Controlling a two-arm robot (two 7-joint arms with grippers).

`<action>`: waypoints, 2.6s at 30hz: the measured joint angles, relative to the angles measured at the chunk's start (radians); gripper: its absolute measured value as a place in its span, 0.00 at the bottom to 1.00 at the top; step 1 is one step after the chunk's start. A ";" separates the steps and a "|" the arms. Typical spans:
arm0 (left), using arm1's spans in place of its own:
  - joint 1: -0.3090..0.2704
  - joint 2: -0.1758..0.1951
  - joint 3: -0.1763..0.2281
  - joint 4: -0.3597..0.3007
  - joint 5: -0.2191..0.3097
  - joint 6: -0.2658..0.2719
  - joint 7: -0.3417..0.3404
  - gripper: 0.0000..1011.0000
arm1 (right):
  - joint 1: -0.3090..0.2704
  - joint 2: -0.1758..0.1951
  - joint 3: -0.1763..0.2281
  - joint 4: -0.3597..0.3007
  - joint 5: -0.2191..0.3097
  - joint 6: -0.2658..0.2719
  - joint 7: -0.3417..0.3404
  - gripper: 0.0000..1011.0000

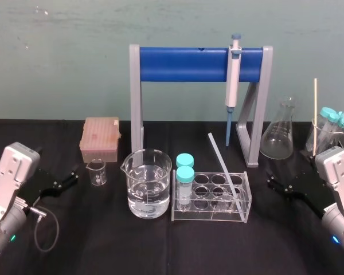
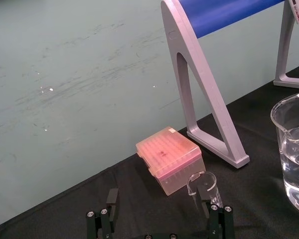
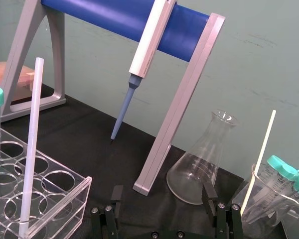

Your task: Pick up the stirring rod with one hand, then place it down.

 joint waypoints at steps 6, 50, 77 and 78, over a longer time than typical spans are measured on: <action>0.000 0.000 0.000 0.000 0.000 0.000 0.000 0.99 | 0.000 0.000 0.000 0.000 0.000 0.000 0.000 0.99; 0.000 0.000 0.000 0.000 0.000 0.000 0.000 0.99 | 0.000 0.000 0.000 0.000 0.000 0.000 0.000 0.99; 0.000 0.000 0.000 0.000 0.000 0.000 0.000 0.99 | -0.016 0.002 0.032 -0.058 -0.016 -0.115 0.099 0.99; 0.000 0.000 0.000 0.000 0.000 0.000 0.000 0.99 | -0.006 -0.003 0.029 -0.053 -0.018 -0.128 0.119 0.99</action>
